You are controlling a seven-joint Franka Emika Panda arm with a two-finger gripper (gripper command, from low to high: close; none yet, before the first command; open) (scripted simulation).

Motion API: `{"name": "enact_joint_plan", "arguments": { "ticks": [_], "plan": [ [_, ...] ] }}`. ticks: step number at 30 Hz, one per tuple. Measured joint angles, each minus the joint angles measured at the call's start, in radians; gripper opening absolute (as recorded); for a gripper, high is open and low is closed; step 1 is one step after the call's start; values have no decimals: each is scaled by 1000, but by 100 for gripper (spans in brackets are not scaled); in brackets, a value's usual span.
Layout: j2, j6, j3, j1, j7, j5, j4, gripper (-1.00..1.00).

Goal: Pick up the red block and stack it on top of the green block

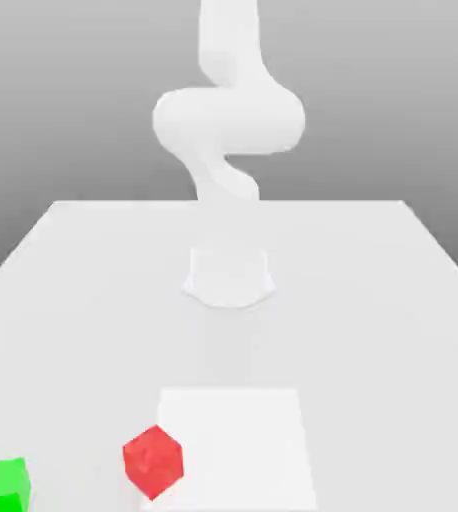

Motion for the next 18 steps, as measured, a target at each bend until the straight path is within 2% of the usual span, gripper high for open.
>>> {"name": "enact_joint_plan", "arguments": {
  "ticks": [10,18],
  "plan": [
    [370,149,49,-127,254,-59,-84,0],
    [659,267,37,-184,431,-75,-150,0]
  ]
}}
